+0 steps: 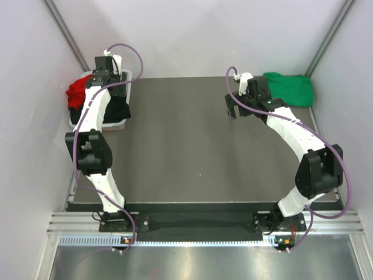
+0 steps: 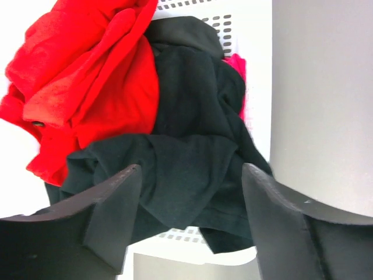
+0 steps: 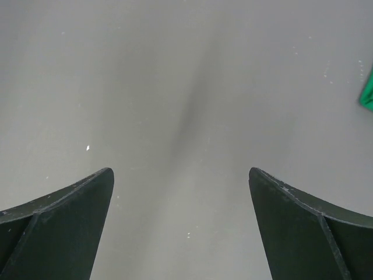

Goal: Fold and stack the t-shirts
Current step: Grab the tshirt from the pile

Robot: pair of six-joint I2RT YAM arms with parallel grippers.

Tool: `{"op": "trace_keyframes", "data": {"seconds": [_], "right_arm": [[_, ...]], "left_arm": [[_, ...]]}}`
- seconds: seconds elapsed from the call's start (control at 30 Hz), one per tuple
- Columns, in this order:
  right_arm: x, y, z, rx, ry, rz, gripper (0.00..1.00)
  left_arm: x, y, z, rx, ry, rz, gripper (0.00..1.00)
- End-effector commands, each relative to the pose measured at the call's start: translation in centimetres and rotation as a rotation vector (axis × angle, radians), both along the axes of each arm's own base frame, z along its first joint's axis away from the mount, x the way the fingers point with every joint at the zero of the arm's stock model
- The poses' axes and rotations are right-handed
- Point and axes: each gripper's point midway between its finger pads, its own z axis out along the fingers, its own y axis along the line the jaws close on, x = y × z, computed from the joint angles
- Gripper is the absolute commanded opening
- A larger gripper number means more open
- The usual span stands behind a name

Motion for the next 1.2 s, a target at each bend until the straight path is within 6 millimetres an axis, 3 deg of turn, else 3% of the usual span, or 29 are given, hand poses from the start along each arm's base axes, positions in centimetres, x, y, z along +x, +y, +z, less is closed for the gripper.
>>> {"op": "trace_keyframes", "data": {"seconds": [0.0,0.07,0.2,0.37,0.53,0.6,0.73,0.8,0.87,0.97,1.07,1.17], "right_arm": [[0.1,1.4,1.8,0.029,-0.046,0.066,1.0],[-0.1,1.8,1.8,0.037,-0.042,0.097,1.0],[-0.3,2.4,1.5,0.049,-0.031,0.135,1.0],[-0.7,2.7,0.9,0.052,-0.025,0.162,1.0],[-1.0,2.7,0.1,0.057,-0.012,0.172,1.0],[-1.1,2.7,-0.2,0.055,-0.002,0.173,1.0],[-1.0,2.7,-0.2,0.051,-0.005,0.176,1.0],[-0.8,2.7,-0.1,0.049,-0.008,0.173,1.0],[-0.7,2.7,0.0,0.046,-0.009,0.171,1.0],[-0.5,2.8,0.2,0.047,-0.014,0.172,1.0],[-0.3,3.0,0.7,0.047,-0.026,0.182,1.0],[0.3,2.4,1.6,-0.001,-0.064,0.19,1.0]], "left_arm": [[-0.3,2.2,1.0,0.018,-0.02,0.016,0.73],[-0.9,2.3,0.2,-0.012,0.011,0.007,0.67],[-2.5,1.5,-2.2,-0.073,0.091,-0.027,0.68],[-4.3,2.0,-4.6,-0.1,0.152,-0.021,0.7],[-3.9,3.3,-6.2,-0.096,0.175,0.001,0.7],[-3.4,3.6,-6.5,-0.086,0.178,0.006,0.64],[-2.5,4.0,-6.4,-0.077,0.167,0.009,0.38],[-2.2,4.0,-6.4,-0.076,0.164,0.011,0.37],[-2.2,4.0,-6.4,-0.077,0.164,0.008,0.29],[-2.2,3.9,-6.1,-0.07,0.161,-0.001,0.0],[-2.1,3.2,-4.7,-0.076,0.13,-0.026,0.0],[-2.0,1.2,-1.3,-0.074,0.059,-0.066,0.0]]}}
